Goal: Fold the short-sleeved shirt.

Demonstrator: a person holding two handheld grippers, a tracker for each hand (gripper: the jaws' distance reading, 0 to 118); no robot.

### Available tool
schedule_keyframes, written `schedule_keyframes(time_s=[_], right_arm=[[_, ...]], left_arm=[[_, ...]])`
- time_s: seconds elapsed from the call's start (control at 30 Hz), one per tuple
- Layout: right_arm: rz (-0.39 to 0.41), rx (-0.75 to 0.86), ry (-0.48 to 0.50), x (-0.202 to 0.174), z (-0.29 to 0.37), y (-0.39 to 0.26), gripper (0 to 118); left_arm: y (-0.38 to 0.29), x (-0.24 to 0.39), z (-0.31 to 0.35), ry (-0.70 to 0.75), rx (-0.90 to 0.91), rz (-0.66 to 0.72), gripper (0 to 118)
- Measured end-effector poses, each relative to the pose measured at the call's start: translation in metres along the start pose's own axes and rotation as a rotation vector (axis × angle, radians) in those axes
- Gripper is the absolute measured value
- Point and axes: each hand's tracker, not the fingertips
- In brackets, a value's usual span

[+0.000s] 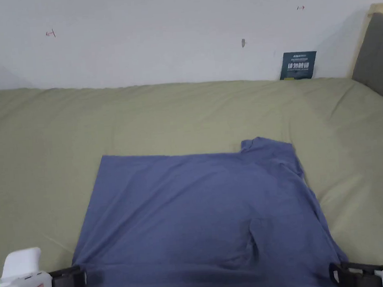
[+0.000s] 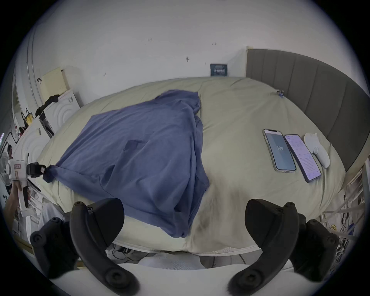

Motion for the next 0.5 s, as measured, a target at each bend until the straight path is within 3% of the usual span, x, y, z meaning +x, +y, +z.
schedule_keyframes(time_s=[0.2,0.23,0.27,0.3,0.33,0.37,0.43,0.5], right_arm=[[0.032,-0.051,0.017,-0.012,0.005,-0.003,118],[0.029,-0.053,0.031,-0.013,0.007,-0.006,116],[0.026,-0.057,0.035,-0.015,0.009,-0.008,102],[0.030,-0.050,0.026,-0.018,0.008,-0.010,41],[0.064,-0.033,-0.039,-0.021,0.007,-0.013,0],[0.076,0.025,-0.019,-0.027,0.008,-0.015,0],[0.022,-0.044,0.043,-0.028,0.006,-0.011,0],[0.043,-0.028,0.029,-0.035,0.007,-0.009,0]], left_arm=[[-0.027,0.008,0.021,-0.030,0.016,-0.019,111],[-0.028,0.002,0.018,-0.035,0.019,-0.025,102],[-0.032,0.000,0.020,-0.046,0.017,-0.033,75],[-0.037,-0.003,0.019,-0.038,0.016,-0.035,9],[-0.043,-0.004,0.018,-0.027,0.017,-0.036,0],[-0.040,-0.006,0.013,-0.022,0.005,-0.040,0],[-0.040,-0.011,0.010,-0.047,-0.003,-0.019,0],[-0.038,-0.003,0.021,-0.021,0.029,-0.044,0]])
